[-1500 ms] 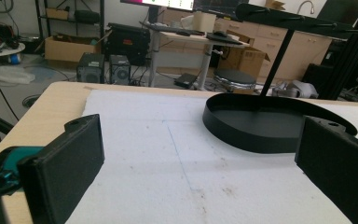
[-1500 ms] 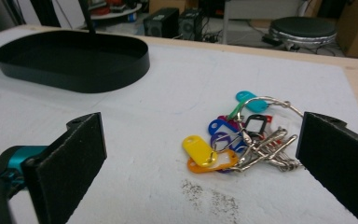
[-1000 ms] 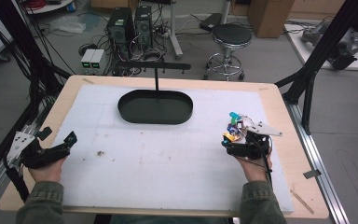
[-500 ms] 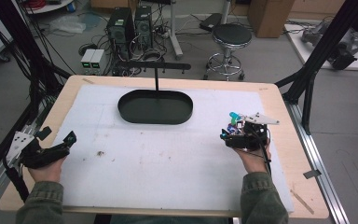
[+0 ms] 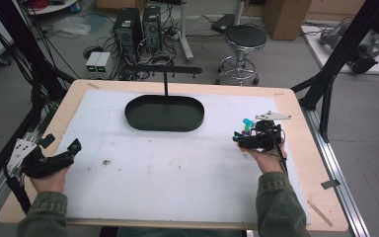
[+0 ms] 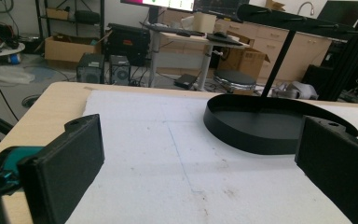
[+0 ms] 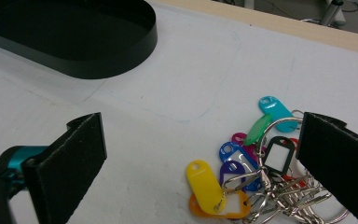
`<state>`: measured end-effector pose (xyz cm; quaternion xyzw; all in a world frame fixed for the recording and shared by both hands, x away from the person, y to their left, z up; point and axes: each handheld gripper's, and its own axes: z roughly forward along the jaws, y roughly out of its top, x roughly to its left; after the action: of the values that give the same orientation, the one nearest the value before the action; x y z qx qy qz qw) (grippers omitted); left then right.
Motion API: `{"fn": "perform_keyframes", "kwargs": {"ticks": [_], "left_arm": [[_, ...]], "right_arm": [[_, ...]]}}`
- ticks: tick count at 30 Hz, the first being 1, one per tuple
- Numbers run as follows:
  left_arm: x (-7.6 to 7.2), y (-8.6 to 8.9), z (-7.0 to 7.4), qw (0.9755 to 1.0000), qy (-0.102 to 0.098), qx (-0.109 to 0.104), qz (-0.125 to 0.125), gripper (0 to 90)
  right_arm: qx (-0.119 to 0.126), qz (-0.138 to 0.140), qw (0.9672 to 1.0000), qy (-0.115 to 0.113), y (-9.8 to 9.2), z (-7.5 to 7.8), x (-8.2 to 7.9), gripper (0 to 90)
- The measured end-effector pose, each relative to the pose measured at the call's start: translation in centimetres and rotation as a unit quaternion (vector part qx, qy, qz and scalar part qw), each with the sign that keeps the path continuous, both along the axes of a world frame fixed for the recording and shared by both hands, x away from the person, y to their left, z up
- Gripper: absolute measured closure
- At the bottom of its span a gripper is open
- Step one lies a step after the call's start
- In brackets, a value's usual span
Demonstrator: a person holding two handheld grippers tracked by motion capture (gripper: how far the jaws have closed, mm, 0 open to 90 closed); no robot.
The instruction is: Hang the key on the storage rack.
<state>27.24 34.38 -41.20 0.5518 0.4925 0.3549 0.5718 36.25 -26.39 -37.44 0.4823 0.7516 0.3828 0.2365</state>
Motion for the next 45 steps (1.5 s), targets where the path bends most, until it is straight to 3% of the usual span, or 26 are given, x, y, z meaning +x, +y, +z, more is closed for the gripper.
{"fn": "perform_keyframes", "kwargs": {"ticks": [6, 9, 16, 21, 23, 24, 29, 36, 40, 45], "left_arm": [[0.0, 0.0, 0.0, 1.0000, 0.000, -0.001, 0.001, 1.7], [0.0, 0.0, 0.0, 1.0000, 0.002, 0.002, 0.002, 1.7], [0.0, 0.0, 0.0, 1.0000, 0.000, 0.001, 0.002, 1.7], [0.0, 0.1, 0.0, 1.0000, 0.000, -0.001, 0.002, 1.7], [0.1, 0.1, 0.0, 1.0000, -0.001, -0.003, 0.001, 1.7], [0.1, 0.1, 0.0, 1.0000, -0.001, -0.004, 0.001, 1.7], [0.2, 0.2, -0.1, 0.9999, -0.002, -0.010, 0.002, 1.7], [0.2, 0.5, -0.1, 0.9998, -0.002, -0.021, 0.005, 1.7], [0.2, 0.4, -0.2, 0.9998, 0.000, -0.020, 0.002, 1.7], [0.3, 0.4, -0.2, 0.9998, 0.001, -0.022, 0.001, 1.7]], "right_arm": [[-0.012, 0.006, 0.9999, 0.010, 0.0, 0.4, 1.0, 0.5], [-0.021, 0.009, 0.9992, 0.032, -0.3, 0.3, 1.8, 0.6], [-0.037, 0.012, 0.9975, 0.059, -0.6, 0.1, 3.1, 0.6], [-0.057, 0.011, 0.9952, 0.079, -0.7, -0.1, 4.3, 0.6], [-0.060, 0.012, 0.9938, 0.093, -0.7, -0.3, 4.9, 0.6], [-0.064, 0.012, 0.9918, 0.110, -0.8, -0.6, 5.5, 0.6], [-0.070, 0.007, 0.9891, 0.129, -1.2, -1.4, 6.5, 0.8], [-0.067, 0.005, 0.9864, 0.150, -2.1, -2.1, 7.1, 8.8], [-0.060, 0.017, 0.9855, 0.158, -2.3, -2.1, 7.2, 21.5], [-0.071, 0.027, 0.9804, 0.182, -2.6, -2.6, 7.6, 31.4]]}}
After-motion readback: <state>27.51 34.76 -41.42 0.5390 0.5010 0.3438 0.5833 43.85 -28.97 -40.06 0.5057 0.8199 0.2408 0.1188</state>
